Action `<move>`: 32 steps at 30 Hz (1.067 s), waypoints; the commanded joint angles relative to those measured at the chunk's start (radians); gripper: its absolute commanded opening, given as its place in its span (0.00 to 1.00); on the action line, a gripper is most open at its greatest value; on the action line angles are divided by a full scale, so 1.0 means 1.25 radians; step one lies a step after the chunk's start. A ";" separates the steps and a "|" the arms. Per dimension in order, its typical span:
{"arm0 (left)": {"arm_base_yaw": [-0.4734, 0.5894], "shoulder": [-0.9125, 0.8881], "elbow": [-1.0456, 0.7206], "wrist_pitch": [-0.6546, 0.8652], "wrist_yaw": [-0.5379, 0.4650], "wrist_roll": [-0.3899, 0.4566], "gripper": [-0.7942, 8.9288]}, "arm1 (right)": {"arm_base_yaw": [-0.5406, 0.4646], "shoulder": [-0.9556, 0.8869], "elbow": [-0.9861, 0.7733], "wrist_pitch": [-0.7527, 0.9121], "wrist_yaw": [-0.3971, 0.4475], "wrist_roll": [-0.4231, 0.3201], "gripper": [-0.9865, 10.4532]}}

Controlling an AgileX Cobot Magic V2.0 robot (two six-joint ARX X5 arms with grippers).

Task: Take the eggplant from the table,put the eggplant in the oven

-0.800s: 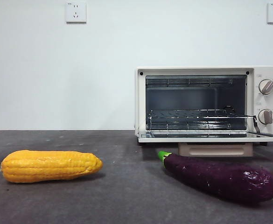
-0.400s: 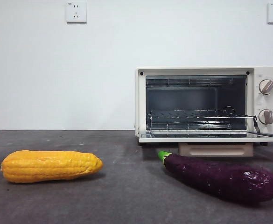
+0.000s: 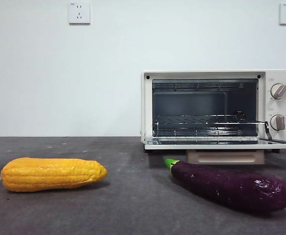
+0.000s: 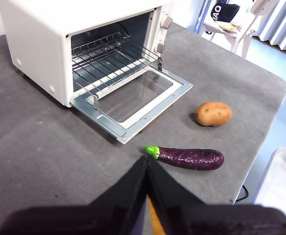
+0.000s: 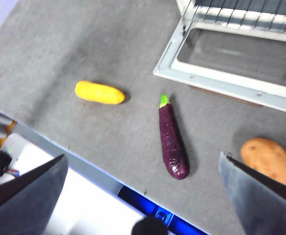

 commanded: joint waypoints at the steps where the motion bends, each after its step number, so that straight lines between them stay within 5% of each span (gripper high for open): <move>1: -0.004 0.007 -0.005 0.017 0.022 -0.005 0.08 | 0.025 0.019 -0.012 -0.017 -0.003 0.000 0.55; 9: -0.039 0.028 -0.005 0.024 0.031 -0.005 0.08 | 0.105 0.051 -0.130 0.012 0.007 0.000 0.55; 14: -0.047 0.031 -0.005 0.025 0.032 -0.005 0.08 | 0.156 0.061 -0.259 0.129 0.016 0.058 0.55; 32: -0.088 0.031 -0.005 0.023 0.031 -0.005 0.08 | 0.369 0.309 -0.467 0.414 0.260 0.178 0.55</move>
